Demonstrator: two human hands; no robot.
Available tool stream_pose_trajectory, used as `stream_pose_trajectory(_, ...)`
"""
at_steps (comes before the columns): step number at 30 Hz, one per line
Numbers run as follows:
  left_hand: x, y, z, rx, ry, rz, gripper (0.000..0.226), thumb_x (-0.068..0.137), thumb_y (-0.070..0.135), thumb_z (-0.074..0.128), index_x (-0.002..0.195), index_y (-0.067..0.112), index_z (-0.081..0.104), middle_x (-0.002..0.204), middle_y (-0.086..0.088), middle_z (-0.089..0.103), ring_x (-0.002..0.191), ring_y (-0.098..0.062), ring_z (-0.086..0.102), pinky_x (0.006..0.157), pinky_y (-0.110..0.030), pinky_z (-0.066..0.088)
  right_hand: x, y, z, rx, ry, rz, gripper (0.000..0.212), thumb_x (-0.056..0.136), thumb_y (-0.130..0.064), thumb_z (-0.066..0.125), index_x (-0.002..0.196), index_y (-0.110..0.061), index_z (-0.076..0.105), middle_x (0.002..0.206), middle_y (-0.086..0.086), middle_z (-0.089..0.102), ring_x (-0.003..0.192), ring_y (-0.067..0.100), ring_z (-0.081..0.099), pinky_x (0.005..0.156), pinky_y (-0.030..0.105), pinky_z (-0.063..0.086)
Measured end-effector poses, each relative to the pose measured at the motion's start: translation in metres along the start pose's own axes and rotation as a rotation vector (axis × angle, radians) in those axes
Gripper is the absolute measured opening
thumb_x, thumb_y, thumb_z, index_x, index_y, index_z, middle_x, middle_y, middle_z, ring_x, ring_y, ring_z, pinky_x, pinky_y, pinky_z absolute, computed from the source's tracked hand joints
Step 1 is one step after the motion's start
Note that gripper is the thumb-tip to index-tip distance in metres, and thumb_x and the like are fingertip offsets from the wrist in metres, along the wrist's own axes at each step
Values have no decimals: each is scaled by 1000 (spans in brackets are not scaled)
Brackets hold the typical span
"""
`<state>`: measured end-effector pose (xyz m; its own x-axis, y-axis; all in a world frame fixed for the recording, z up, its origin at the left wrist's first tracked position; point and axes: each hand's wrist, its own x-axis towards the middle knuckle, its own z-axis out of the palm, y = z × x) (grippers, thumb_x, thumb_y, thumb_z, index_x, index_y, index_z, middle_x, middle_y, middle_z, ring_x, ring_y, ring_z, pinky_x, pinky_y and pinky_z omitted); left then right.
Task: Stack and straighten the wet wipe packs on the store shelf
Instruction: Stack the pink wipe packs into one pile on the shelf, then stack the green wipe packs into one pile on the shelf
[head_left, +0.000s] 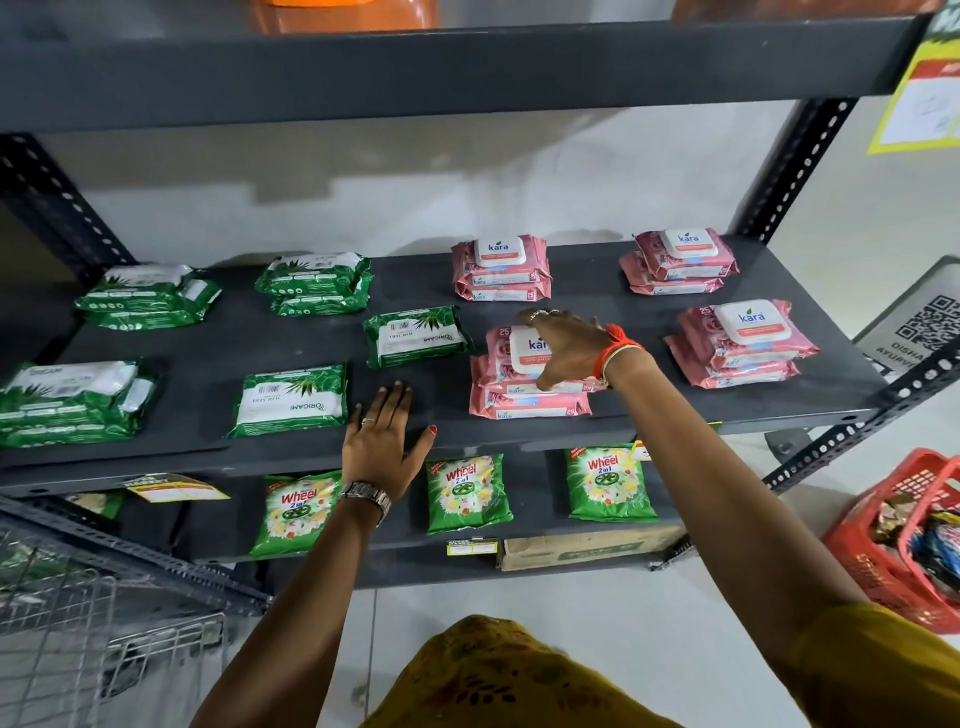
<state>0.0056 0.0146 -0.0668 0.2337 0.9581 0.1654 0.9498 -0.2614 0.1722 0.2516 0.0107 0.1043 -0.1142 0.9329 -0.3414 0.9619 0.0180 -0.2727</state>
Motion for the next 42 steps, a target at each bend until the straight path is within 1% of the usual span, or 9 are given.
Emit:
stream_pose_trajectory(5,1,-1,0,10,8,3,74,81,58,22,138,13,35,147,-5,36,137,-20,30,112,-45,23,11,12,7,-60,-9,-44,45,84,-17,65,121,-9,41,145,12,44,129,35,44,114,47,26)
stream_pose_trajectory(9,2,1,1,5,-17,1,75,80,58,19,140,13,30,149,-5,33,139,-19,25,114,-46,17,20,16,10,-51,15,-132,87,75,-25,74,146,-14,24,153,11,33,140,34,31,116,60,14)
stream_pose_trajectory(12,2,4,-6,33,2,43,75,83,59,12,142,15,25,151,-3,29,141,-18,19,116,-42,4,28,17,10,20,79,-200,95,75,-34,74,149,-14,17,156,11,27,143,32,25,116,62,17)
stream_pose_trajectory(16,-8,-6,-36,-41,162,-93,61,89,47,20,141,17,28,151,0,26,141,-17,15,115,-41,3,44,-5,15,71,183,-286,80,76,-37,72,139,-5,36,142,18,46,130,36,43,110,52,36)
stream_pose_trajectory(21,-29,-79,-55,-24,230,-278,68,85,50,23,139,10,32,150,-9,29,140,-25,21,115,-48,9,61,-59,42,118,189,-321,78,75,-53,65,139,-15,41,138,12,53,127,32,48,108,54,36)
stream_pose_trajectory(25,-36,-131,-59,-44,197,-364,73,83,52,20,140,9,31,150,-9,28,141,-26,18,115,-48,11,83,-107,60,65,126,-376,79,77,-43,70,143,-17,36,143,14,48,133,31,42,112,46,35)
stream_pose_trajectory(34,-44,-213,-48,-46,42,-261,81,79,59,23,138,5,34,144,-15,38,136,-28,31,113,-45,22,129,-217,95,-214,-81,-412,91,73,-34,76,147,-12,28,155,13,30,142,29,29,115,37,29)
stream_pose_trajectory(37,-49,-220,-44,-24,55,-220,79,83,60,18,139,6,32,146,-12,37,136,-27,31,113,-45,22,132,-229,104,-194,-44,-355,86,71,-29,77,145,-16,34,149,12,38,137,29,37,110,37,37)
stream_pose_trajectory(42,-49,-223,-39,-49,90,-224,72,84,53,25,138,5,34,144,-12,39,135,-30,34,112,-49,23,129,-239,111,-232,136,-123,80,63,-61,70,129,-20,51,133,11,55,122,32,52,105,46,41)
